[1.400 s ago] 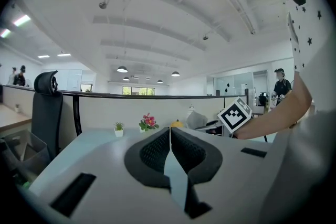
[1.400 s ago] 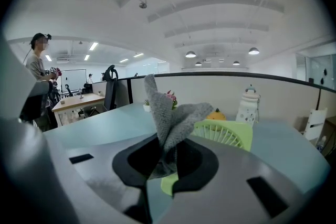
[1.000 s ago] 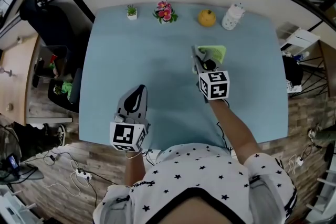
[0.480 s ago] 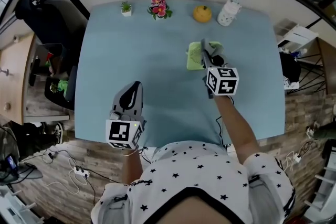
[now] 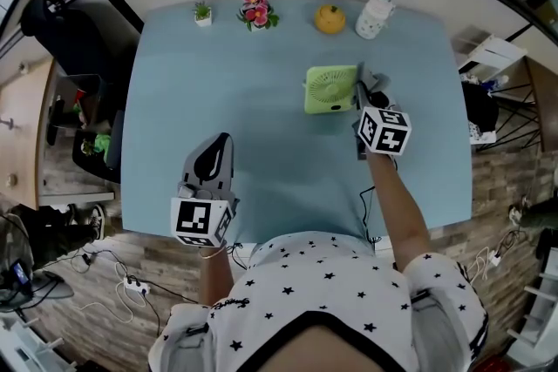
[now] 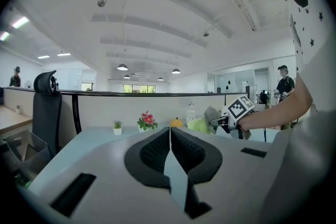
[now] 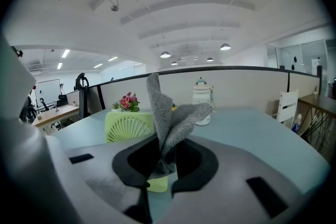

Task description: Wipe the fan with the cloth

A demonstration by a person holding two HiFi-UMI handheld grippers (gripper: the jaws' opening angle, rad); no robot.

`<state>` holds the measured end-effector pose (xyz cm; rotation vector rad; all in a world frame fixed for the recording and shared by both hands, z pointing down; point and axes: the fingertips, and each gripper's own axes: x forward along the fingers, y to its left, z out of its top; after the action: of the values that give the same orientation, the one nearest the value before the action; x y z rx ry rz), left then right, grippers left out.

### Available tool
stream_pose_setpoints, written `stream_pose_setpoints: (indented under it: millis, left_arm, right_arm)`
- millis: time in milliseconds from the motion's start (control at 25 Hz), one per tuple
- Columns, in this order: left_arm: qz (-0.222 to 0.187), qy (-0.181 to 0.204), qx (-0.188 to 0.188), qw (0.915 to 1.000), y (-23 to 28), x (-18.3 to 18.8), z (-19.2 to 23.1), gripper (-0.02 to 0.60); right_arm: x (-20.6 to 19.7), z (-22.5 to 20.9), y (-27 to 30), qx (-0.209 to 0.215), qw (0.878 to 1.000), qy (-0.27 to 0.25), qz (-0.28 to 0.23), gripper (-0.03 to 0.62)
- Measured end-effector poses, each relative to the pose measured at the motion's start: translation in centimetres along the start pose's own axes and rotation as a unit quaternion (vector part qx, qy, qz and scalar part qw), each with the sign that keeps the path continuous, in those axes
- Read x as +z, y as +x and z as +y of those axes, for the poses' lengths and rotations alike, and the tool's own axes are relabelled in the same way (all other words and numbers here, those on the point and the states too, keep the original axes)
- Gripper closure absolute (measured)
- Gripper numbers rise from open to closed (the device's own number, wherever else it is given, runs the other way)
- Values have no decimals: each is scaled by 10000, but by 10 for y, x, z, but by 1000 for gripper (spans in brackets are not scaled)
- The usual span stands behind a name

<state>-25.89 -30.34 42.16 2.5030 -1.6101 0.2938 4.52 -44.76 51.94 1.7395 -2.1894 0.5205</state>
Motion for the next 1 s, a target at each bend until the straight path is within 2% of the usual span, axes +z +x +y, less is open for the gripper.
stream_pose_setpoints:
  millis: [360, 480, 600, 760, 1000]
  left_arm:
    - [32, 1, 37, 10000, 2, -1, -1, 550]
    - [29, 14, 38, 10000, 1, 0, -1, 551]
    - [39, 31, 39, 10000, 0, -1, 0, 551]
    - [47, 73, 12, 10000, 0, 1, -3, 551]
    - [64, 69, 110, 9999, -7, 1, 3, 551]
  right_arm:
    - [-1, 1, 1, 43, 10000, 33, -13, 545]
    - [8, 11, -8, 79, 9996, -173, -196, 545]
    - [18, 45, -15, 386, 9964, -642, -408, 545]
    - [11, 99, -9, 978, 9880, -1133, -373, 545]
    - [-11, 135, 8, 1258, 9833, -1315, -86, 545]
